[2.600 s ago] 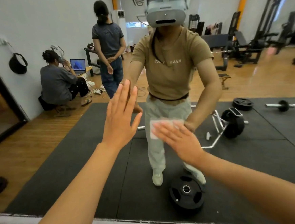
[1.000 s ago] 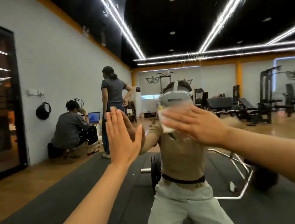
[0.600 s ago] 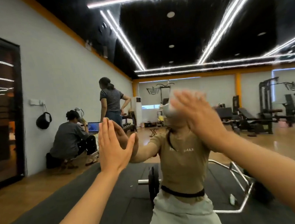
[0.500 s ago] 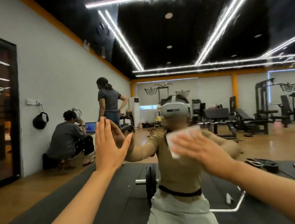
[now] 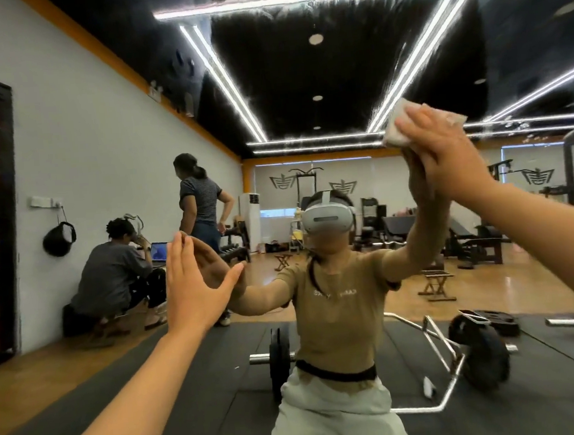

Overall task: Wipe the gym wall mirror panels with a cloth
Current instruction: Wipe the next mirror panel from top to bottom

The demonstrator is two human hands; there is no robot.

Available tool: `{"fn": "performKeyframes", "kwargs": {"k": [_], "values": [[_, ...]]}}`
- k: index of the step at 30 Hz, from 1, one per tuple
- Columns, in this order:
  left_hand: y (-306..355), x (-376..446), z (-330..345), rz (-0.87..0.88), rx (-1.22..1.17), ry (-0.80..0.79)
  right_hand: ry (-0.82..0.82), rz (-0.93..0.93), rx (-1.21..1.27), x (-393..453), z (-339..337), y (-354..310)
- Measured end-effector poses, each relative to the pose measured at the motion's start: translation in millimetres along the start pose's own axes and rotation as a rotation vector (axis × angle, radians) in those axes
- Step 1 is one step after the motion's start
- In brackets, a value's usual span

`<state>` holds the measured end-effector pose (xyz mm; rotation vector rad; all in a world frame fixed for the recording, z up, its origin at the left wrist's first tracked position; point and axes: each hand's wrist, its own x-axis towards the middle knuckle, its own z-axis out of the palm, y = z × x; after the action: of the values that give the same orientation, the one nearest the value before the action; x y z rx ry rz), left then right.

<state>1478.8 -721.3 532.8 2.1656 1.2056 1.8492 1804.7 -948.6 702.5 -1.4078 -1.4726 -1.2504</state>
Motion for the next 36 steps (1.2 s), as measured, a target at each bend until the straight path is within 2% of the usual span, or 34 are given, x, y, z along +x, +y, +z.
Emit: {"fn": "performKeyframes", "kwargs": {"k": [3,5,9,11,14,16,22,25,28,31,33,36], "values": [[5,-2,1,-0.01,0.039,-0.004,0.052,0.075,0.094,-54,19,-14],[6,-5,1,-0.003,0.057,-0.005,0.02,0.063,0.115,-117,31,-22],[5,-5,-1,0.0,0.055,-0.011,-0.175,-0.027,0.06,-263,45,-35],[6,-6,0,0.005,0.048,-0.012,-0.278,-0.049,0.019,-299,44,-31],[7,-6,1,0.01,0.039,0.007,-0.344,-0.137,-0.043,-274,31,-15],[7,-6,2,0.011,0.052,0.006,-0.279,-0.133,-0.031,-231,21,-7],[3,-6,5,0.03,0.152,0.008,0.054,0.193,0.004,-65,-3,24],[0,-5,6,0.025,0.158,0.01,0.134,0.253,-0.007,-44,0,24],[0,-6,6,0.033,0.137,0.013,0.131,0.27,0.03,-81,11,15],[1,-7,7,0.039,0.147,0.031,0.072,0.238,0.025,-155,30,-2],[1,-7,8,0.047,0.171,0.034,0.004,0.16,-0.008,-216,43,-17],[1,-7,8,0.055,0.198,0.027,-0.182,0.018,-0.084,-313,57,-30]]}}
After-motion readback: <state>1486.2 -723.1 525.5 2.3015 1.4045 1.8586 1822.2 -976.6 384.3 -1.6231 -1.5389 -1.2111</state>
